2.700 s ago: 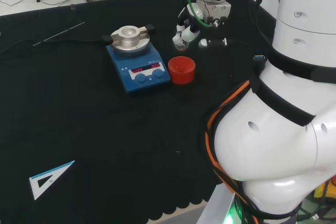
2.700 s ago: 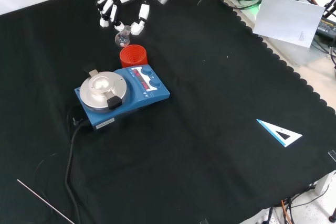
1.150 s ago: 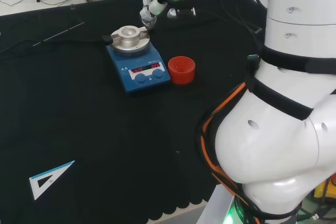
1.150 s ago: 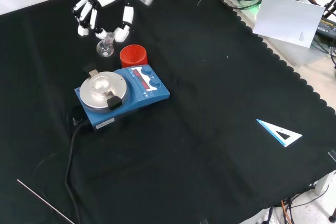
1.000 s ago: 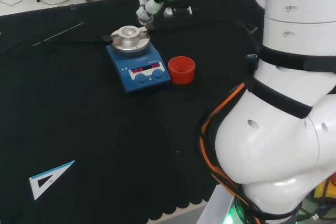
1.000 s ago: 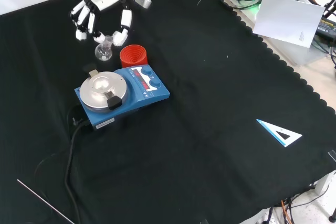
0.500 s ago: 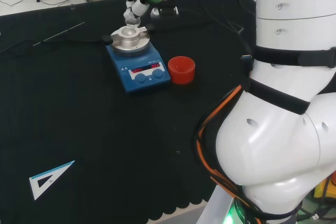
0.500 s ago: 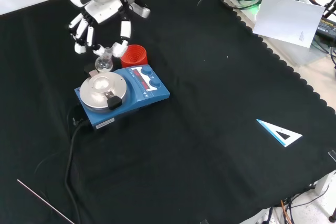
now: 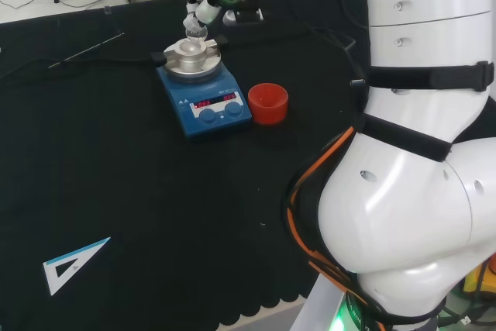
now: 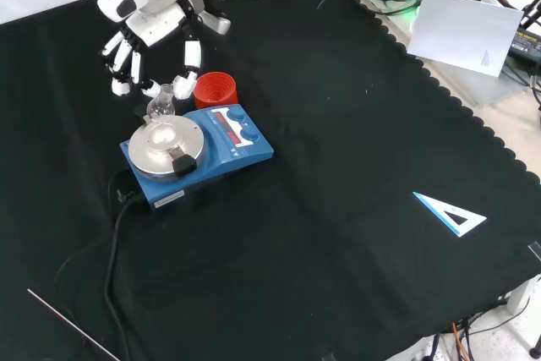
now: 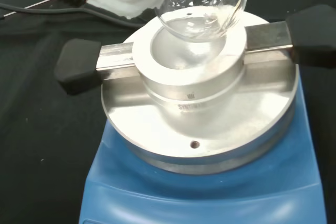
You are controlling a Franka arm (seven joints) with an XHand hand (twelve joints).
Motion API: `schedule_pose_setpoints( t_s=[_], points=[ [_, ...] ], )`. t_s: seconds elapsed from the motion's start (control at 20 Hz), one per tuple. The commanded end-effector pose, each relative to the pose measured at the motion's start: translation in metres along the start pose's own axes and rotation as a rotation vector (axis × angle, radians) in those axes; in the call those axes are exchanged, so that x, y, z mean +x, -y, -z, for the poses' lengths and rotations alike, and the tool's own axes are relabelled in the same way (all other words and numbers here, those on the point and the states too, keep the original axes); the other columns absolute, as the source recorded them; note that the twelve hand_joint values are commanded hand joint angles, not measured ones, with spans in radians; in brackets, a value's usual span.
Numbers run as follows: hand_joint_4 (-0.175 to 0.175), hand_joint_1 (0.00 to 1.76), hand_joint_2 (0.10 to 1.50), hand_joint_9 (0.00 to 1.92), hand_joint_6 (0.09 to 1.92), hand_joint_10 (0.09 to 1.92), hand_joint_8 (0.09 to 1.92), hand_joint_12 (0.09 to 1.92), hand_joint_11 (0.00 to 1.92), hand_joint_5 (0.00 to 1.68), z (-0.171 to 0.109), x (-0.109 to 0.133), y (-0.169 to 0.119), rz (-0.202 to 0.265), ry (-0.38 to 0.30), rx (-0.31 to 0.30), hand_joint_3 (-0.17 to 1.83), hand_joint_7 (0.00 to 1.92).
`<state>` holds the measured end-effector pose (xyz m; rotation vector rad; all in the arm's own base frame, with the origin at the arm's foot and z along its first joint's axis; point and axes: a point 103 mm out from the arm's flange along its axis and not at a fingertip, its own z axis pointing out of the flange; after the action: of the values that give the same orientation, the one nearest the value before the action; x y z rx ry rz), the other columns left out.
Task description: Place the round-bottom flask on the heater.
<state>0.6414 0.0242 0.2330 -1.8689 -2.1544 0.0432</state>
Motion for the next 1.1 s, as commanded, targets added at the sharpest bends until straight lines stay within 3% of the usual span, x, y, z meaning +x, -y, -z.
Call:
schedule_pose_setpoints(
  t_s=[0.05,0.15,0.55,0.9,1.1],
  points=[
    [0.175,1.04,0.73,0.55,1.18,0.55,0.54,1.33,0.2,1.01,-0.007,0.012,-0.004,0.015,-0.003,0.02,0.79,0.4],
    [0.175,1.04,0.73,0.55,1.18,0.55,0.54,1.33,0.2,1.01,-0.012,0.014,-0.005,0.0,0.022,0.014,0.79,0.4],
    [0.175,1.04,0.73,0.55,1.18,0.55,0.54,1.32,0.2,1.01,-0.015,0.003,-0.016,0.002,0.011,0.033,0.79,0.4],
    [0.175,1.04,0.72,0.55,1.18,0.55,0.54,1.32,0.2,1.01,-0.021,0.017,-0.017,0.006,0.045,0.026,0.79,0.4],
    [0.175,1.04,0.72,0.55,1.19,0.55,0.54,1.32,0.21,1.01,-0.022,0.007,-0.02,0.003,0.031,0.038,0.79,0.4]
  ],
)
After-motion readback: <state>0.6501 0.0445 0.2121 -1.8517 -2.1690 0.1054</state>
